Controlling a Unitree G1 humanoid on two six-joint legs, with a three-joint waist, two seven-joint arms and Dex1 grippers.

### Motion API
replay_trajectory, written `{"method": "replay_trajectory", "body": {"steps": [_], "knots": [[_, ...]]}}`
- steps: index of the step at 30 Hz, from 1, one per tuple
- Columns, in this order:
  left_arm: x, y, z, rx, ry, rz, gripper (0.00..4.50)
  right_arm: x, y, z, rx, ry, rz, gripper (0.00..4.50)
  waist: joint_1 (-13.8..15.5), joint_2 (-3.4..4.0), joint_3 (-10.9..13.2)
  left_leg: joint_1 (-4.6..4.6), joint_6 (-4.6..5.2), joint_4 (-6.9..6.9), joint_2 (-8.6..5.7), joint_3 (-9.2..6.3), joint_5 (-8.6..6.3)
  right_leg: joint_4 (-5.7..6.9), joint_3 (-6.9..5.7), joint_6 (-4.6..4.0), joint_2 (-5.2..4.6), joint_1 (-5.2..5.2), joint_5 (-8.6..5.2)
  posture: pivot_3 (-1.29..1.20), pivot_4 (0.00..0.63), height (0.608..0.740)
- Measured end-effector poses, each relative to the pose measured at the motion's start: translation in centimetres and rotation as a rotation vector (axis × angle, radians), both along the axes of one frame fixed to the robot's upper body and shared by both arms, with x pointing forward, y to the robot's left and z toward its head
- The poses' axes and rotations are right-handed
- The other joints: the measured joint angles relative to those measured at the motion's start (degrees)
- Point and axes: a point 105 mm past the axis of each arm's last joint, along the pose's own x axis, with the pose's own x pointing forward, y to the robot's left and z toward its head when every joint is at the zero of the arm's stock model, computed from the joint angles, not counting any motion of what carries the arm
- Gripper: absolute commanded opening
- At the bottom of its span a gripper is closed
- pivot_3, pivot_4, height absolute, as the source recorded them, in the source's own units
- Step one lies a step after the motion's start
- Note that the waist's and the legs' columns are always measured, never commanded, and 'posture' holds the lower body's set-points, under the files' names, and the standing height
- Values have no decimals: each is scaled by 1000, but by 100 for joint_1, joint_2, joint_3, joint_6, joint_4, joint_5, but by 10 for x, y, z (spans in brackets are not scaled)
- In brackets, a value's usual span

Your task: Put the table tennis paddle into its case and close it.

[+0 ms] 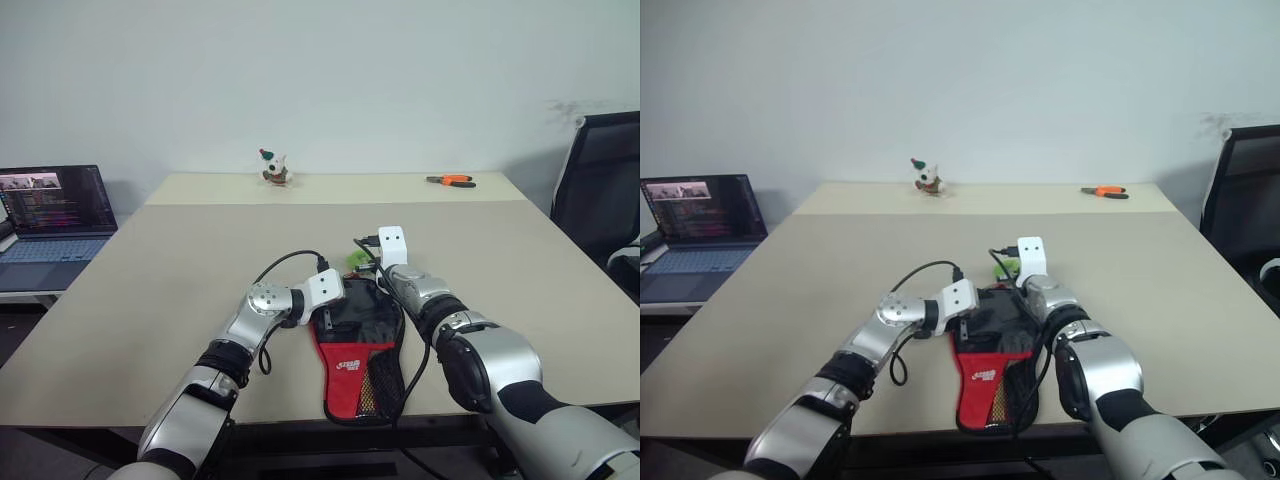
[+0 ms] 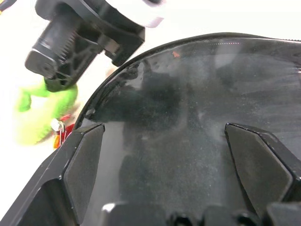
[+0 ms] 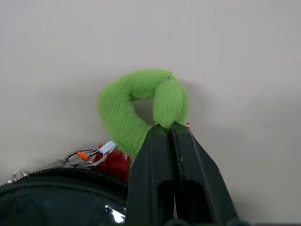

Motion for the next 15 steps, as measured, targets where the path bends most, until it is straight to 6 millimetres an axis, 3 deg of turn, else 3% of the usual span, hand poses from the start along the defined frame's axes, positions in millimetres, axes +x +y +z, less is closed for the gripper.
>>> {"method": "replay_trajectory", "body": {"steps": [11,15], "knots": [[4,-7,-9,-26,32,18,4500,8,-38,15,-214,-92,38,19,42,15,-39,32,3,10,-11,-2,2,-3,-6,8,-4,44,1,0,150,740],[5,-9,-10,-32,35,24,4500,5,-50,5,-291,-104,68,19,46,18,-43,42,3,9,-12,-3,2,-7,-7,10,-5,57,1,0,150,740]]}}
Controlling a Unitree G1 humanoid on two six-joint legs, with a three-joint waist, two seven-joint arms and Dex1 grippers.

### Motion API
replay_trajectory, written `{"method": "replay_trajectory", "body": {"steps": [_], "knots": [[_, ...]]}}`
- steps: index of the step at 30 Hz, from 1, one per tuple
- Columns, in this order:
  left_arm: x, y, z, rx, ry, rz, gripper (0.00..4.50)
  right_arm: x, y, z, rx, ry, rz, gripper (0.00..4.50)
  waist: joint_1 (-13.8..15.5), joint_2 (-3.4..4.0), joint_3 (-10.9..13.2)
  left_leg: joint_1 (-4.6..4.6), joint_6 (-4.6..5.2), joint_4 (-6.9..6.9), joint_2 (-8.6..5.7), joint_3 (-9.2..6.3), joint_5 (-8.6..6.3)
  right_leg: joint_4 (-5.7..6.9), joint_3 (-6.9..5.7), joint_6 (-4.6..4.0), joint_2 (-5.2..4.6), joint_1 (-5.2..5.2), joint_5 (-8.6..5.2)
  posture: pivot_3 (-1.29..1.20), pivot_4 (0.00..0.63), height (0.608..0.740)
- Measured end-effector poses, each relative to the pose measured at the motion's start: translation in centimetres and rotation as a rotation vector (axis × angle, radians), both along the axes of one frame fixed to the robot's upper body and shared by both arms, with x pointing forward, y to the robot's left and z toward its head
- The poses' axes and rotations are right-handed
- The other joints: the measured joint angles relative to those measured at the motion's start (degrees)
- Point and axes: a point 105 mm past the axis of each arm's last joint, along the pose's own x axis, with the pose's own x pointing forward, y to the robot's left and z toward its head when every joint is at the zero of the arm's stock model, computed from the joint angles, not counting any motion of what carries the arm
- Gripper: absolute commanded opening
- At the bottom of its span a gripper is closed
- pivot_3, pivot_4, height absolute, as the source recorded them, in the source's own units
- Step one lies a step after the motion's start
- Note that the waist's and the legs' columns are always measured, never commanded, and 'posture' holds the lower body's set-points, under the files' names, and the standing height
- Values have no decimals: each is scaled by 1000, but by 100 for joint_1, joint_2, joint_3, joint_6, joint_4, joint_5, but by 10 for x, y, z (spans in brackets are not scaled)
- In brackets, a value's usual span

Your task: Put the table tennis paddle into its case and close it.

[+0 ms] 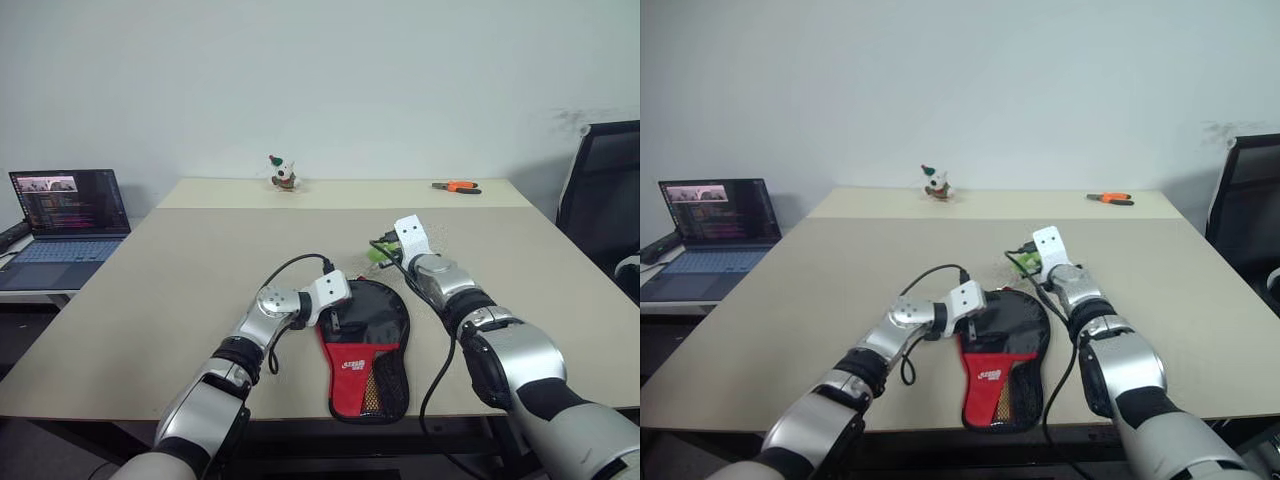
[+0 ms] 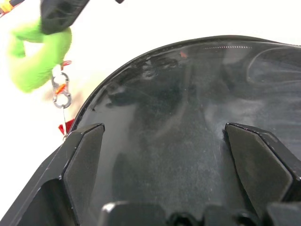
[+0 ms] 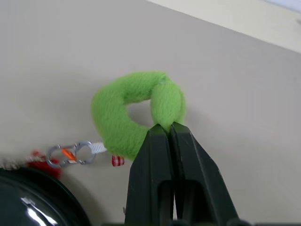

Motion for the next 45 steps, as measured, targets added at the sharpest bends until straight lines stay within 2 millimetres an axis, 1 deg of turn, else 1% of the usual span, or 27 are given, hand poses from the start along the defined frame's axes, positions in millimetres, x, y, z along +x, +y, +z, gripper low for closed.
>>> {"method": "replay_trajectory", "body": {"steps": [2,5,9,12,14,16,20,24,26,27,30,31,33,34,36,39,42,43,45], "knots": [[0,0,-1,-1,1,-1,4500,-2,-7,-7,-37,-4,9,19,3,5,-3,3,0,0,0,-1,0,-1,-1,0,0,3,0,0,150,740],[0,-2,-1,-4,3,-3,4500,-9,-20,-15,-70,-12,27,19,20,12,-8,3,0,0,-2,-2,0,-6,0,27,-1,8,-15,0,150,740],[0,-4,-2,-6,3,-5,4500,-27,-42,-24,-104,1,43,19,45,24,-15,-1,0,-1,-3,-6,0,-9,0,31,-2,7,-18,0,150,740],[0,-5,-2,-6,3,-6,4500,-48,-60,-22,-121,18,36,19,79,36,-22,-5,0,-1,-3,-6,-1,-11,-1,33,-1,5,-19,0,150,740],[0,-6,-3,-4,5,-3,4500,-62,-68,-15,-119,24,34,19,91,46,-29,-2,0,0,-2,-4,-1,-12,-4,35,0,6,-21,0,150,740],[0,-8,-4,-3,7,-2,4500,-77,-72,-11,-126,33,41,19,111,50,-35,0,0,-1,-2,-4,-1,-15,-6,36,1,9,-22,0,150,740],[0,-10,-4,-8,-2,-9,4500,-120,-78,-11,-115,109,88,19,144,49,-39,-10,-1,-2,-2,-3,-2,-34,-10,41,2,10,-25,0,150,740],[0,-9,-4,-6,1,-5,4500,-158,-80,-11,-104,198,131,19,133,42,-43,-4,-1,-3,4,-5,-2,-51,-15,42,3,20,-26,0,150,740],[0,-10,-5,-4,3,-3,4500,-173,-84,-15,-113,240,134,19,128,44,-46,9,-2,-8,10,-14,-2,-78,-24,46,4,43,-24,0,150,740],[0,-10,-6,-4,4,-3,4500,-183,-87,-20,-115,273,134,19,129,39,-48,14,-2,-11,11,-14,-3,-88,-26,47,4,49,-23,0,150,740],[1,-9,-5,-2,6,3,4500,-198,-88,-29,-97,343,147,19,120,35,-50,19,-3,-13,8,-15,-3,-96,-14,56,0,53,-18,0,150,740],[2,-9,-6,0,6,4,4500,-200,-86,-29,-84,349,161,19,120,35,-50,21,-3,-13,8,-14,-3,-97,-11,59,-1,54,-16,0,150,740],[2,-9,-6,3,7,3,4500,-200,-74,-22,-58,325,211,19,116,33,-49,24,-2,-12,8,-16,-3,-100,-11,63,-1,56,-14,0,150,740],[2,-10,-6,3,8,3,4500,-196,-67,-16,-38,303,234,193,112,32,-48,29,-2,-12,8,-16,-4,-103,-11,63,-1,58,-14,0,150,740],[1,-12,-6,4,5,-2,4500,-187,-59,-3,-23,244,255,613,119,32,-48,28,-3,-12,6,-21,-4,-110,-13,63,-4,56,-14,0,150,740],[1,-15,-5,3,-2,-11,4500,-173,-58,10,-31,182,249,1618,136,29,-47,22,0,-19,0,-33,-5,-134,-21,71,-8,47,-9,0,150,740],[1,-16,-4,3,-5,-19,4500,-164,-58,7,-89,160,259,2706,135,30,-49,6,3,-30,-2,-30,-6,-158,-18,84,-9,62,-2,0,150,740],[1,-16,-3,3,-6,-20,4500,-159,-58,4,-130,151,264,2981,131,31,-49,-1,3,-30,-2,-27,-6,-159,-15,88,-8,58,1,0,150,740],[1,-16,-3,3,-8,-20,4500,-149,-59,-1,-223,121,279,2981,129,31,-49,-9,4,-29,-3,-22,-6,-161,-13,92,-8,49,4,0,150,740]]}}
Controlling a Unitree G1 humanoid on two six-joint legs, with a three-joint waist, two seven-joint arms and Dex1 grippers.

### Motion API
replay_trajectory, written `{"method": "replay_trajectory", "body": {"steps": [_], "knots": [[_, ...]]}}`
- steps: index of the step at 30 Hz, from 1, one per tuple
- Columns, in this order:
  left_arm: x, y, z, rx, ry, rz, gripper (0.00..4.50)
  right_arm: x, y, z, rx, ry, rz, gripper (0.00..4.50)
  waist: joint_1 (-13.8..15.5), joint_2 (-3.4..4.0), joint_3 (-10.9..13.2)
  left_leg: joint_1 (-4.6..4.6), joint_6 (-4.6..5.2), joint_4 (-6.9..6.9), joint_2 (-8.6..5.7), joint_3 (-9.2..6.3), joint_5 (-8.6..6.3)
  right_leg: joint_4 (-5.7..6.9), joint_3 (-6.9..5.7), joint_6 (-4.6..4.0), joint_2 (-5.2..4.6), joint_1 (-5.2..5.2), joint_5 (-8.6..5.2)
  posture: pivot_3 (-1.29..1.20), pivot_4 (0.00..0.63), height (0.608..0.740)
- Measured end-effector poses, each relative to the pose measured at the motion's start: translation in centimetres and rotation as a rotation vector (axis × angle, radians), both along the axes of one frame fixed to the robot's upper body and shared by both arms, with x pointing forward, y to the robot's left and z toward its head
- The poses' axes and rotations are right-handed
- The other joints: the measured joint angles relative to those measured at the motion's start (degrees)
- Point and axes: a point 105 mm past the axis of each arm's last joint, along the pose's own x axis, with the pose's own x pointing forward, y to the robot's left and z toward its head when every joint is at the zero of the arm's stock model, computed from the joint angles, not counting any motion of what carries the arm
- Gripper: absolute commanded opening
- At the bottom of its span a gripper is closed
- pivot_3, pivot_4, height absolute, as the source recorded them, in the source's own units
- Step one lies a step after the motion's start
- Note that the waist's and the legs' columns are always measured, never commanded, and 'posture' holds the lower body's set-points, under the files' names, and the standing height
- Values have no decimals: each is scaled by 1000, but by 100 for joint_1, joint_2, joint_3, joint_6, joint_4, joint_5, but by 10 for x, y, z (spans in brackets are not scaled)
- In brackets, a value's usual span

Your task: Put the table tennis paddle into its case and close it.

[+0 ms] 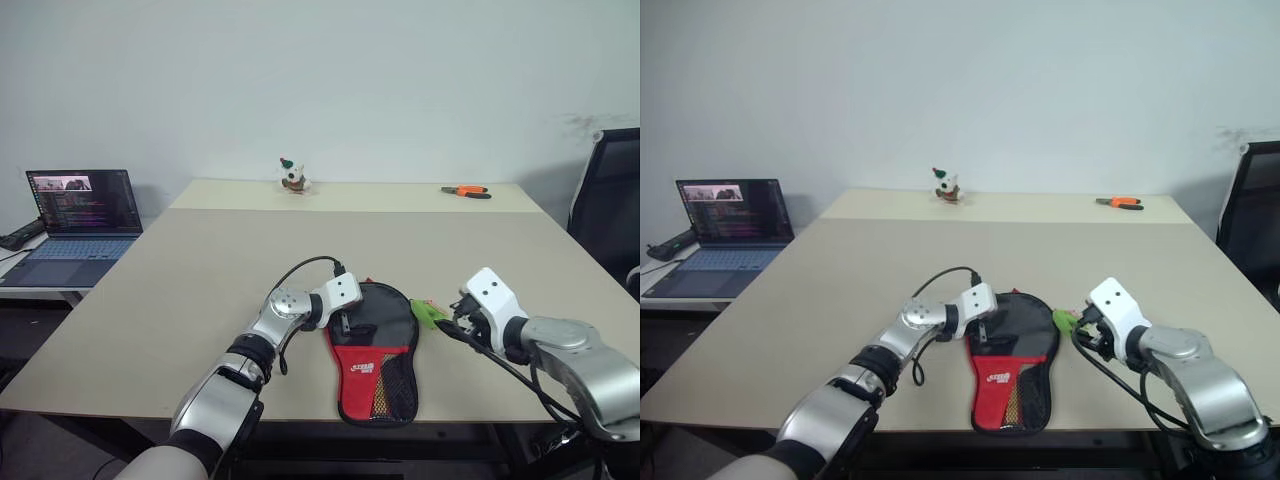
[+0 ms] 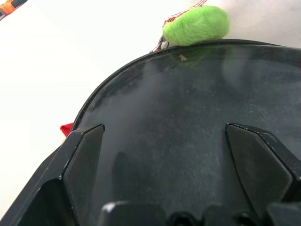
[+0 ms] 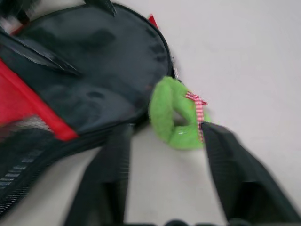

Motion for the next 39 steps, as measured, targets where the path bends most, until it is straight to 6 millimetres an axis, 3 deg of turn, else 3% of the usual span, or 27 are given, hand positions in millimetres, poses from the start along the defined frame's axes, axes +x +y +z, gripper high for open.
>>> {"method": "replay_trajectory", "body": {"steps": [6,12,17,24,29,34,39], "knots": [[0,-1,1,1,1,-7,4500,18,3,-18,-150,-70,83,2981,3,-1,0,-9,0,0,0,15,0,-7,-4,1,3,-2,0,0,150,740],[0,-1,2,3,0,-11,4500,22,7,-30,-224,-80,155,2981,3,0,1,-16,1,0,0,18,0,-8,-5,0,5,-6,1,0,150,740],[0,-2,2,4,2,-11,4500,24,10,-32,-228,-78,184,2981,4,-1,1,-17,1,1,1,18,0,-8,-6,0,5,-6,1,0,150,740],[1,-4,2,7,6,-12,4500,42,12,-45,-227,-82,121,2981,14,1,1,-19,2,4,-2,17,0,-6,-6,-2,5,-6,3,0,150,740],[-1,-9,2,0,9,-21,4500,50,13,-48,-216,-77,92,1830,16,0,0,-26,2,5,-3,15,0,-7,-6,-2,5,-8,5,0,150,740],[-3,-11,0,-55,86,-19,4500,51,9,-46,-210,-75,80,62,16,1,1,-45,12,5,-3,16,-6,-10,-6,-3,7,-25,4,0,150,740],[-10,-18,-4,-88,180,-47,4500,51,6,-42,-198,-72,75,24,13,2,1,-53,35,5,-4,20,-20,-17,3,-4,7,-35,4,0,150,740]]}}
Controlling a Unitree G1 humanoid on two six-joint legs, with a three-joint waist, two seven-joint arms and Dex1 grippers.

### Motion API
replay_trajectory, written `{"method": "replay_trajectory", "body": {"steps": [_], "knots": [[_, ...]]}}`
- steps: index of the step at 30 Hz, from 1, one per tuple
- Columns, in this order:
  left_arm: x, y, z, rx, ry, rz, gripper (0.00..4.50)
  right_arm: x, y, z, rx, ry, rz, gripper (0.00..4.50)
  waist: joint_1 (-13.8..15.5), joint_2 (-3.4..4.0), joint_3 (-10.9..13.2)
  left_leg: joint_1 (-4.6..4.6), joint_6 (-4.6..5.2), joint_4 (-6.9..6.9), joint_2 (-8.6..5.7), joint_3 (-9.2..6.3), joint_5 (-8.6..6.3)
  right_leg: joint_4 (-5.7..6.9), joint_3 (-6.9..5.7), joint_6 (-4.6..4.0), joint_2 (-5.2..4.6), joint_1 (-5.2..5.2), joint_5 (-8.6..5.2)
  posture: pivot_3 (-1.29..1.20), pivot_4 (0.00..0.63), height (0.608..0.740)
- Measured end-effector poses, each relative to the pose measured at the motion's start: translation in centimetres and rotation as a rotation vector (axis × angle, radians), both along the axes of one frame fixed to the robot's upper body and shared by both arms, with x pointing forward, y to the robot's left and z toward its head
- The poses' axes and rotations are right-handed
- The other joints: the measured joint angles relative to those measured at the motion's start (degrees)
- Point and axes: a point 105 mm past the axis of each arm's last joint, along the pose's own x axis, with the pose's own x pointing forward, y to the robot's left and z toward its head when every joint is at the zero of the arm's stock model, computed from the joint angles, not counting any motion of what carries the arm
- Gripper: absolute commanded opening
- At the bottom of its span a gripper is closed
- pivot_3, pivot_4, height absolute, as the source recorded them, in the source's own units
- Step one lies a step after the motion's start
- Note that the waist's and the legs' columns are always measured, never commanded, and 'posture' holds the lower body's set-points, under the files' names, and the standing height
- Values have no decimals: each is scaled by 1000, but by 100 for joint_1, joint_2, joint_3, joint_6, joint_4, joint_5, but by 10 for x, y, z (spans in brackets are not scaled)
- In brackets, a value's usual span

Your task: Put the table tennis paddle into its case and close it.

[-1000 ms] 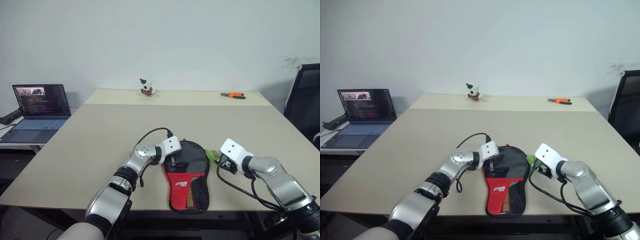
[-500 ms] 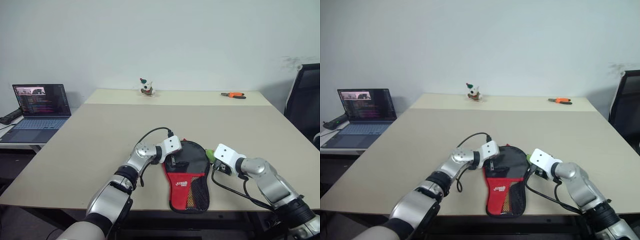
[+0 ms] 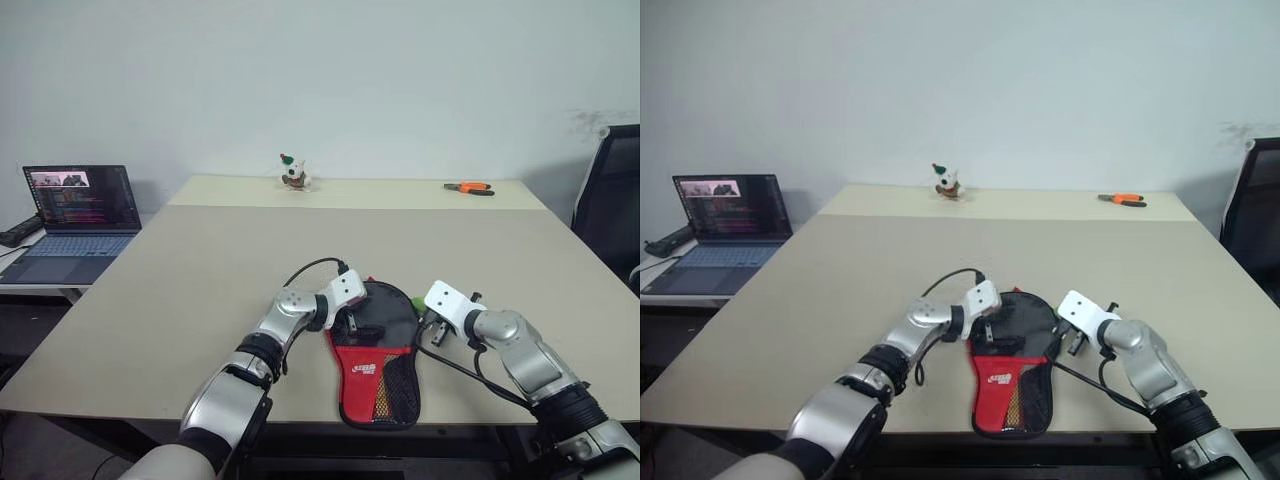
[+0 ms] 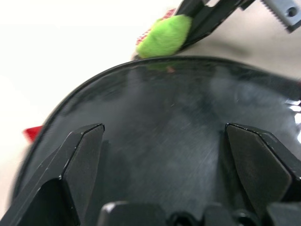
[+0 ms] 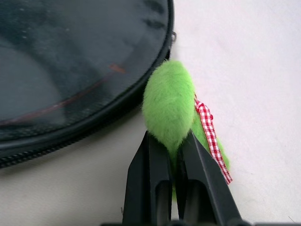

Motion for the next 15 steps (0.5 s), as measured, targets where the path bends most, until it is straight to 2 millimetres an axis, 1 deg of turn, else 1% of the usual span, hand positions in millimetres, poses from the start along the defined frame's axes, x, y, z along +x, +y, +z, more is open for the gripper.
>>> {"method": "replay_trajectory", "body": {"steps": [4,6,10,15], "knots": [[-7,-1,-5,-21,106,-31,4500,-1,-1,8,13,-13,-5,24,-18,0,0,1,6,-1,3,0,-4,1,2,-2,4,-3,-1,0,150,740],[-9,-1,-6,-22,133,-40,4500,-1,-2,10,13,-10,-6,24,-19,0,0,2,6,-1,6,0,-4,2,2,-3,7,-3,-1,0,150,740],[-10,-1,-7,-18,147,-43,4500,-4,0,15,19,-4,5,24,-23,2,-1,5,6,0,8,0,-4,5,5,-3,8,-3,-2,0,150,740],[-10,-1,-7,-18,147,-42,4500,-18,-1,24,39,33,41,24,-17,1,-1,6,6,0,6,-2,-4,4,4,-3,7,0,-2,0,150,740]]}}
